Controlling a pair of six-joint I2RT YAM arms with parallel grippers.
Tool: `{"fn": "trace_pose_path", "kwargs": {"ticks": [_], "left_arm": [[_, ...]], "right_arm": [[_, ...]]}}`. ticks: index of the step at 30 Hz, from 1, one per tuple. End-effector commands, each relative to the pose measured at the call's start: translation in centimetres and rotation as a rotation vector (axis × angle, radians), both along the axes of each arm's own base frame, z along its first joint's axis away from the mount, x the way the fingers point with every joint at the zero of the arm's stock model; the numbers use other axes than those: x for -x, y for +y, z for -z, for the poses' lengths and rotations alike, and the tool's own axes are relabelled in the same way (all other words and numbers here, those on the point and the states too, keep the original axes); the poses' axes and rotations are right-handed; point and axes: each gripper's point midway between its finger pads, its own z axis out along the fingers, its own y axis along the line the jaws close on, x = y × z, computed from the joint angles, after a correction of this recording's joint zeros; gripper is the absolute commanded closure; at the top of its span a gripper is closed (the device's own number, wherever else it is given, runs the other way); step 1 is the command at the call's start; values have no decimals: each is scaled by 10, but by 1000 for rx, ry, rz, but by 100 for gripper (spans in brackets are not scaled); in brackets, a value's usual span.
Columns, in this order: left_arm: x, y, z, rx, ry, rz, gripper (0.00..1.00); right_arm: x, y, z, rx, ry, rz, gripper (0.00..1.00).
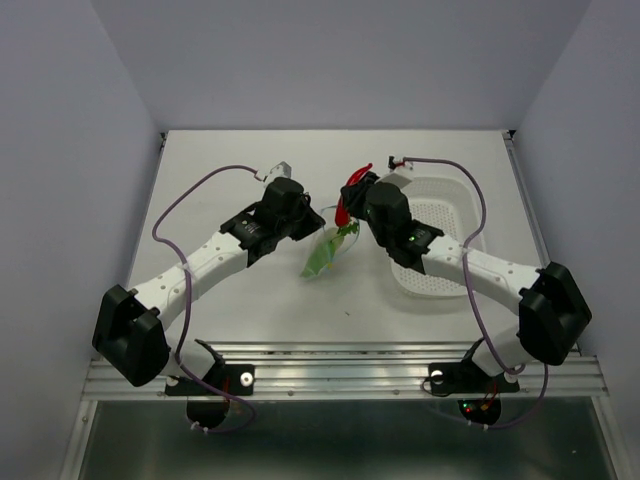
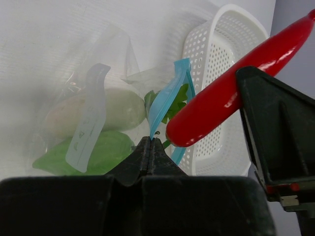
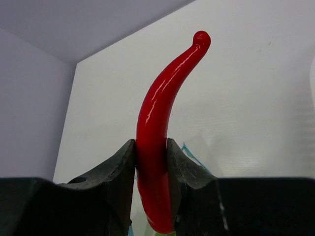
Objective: Place the food in the zip-top bag and seal the zipper
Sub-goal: Place the fake vegetable in the zipper food storage bag.
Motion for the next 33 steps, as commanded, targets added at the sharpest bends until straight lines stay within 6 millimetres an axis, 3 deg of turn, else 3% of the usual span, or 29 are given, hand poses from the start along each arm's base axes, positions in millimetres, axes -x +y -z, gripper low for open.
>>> {"fn": "trace_pose_path", "kwargs": {"ticks": [1, 13, 18, 30, 33], "left_arm": [[-7, -1, -34, 56, -68, -23, 100], [-10, 3, -39, 88, -70, -75, 100], [-12, 2, -43, 104, -73, -84, 100], [-11, 3, -46, 136, -72, -107, 100], [-11, 3, -48, 144, -76, -109, 100]], "right_arm": [[1, 17, -23, -115, -43, 48, 76], [25, 23, 4, -142, 30, 78, 75], [39, 37, 15, -141, 62, 34, 75], [54, 48, 45, -92, 138, 38, 75], [51, 48, 49, -79, 127, 55, 75]]}}
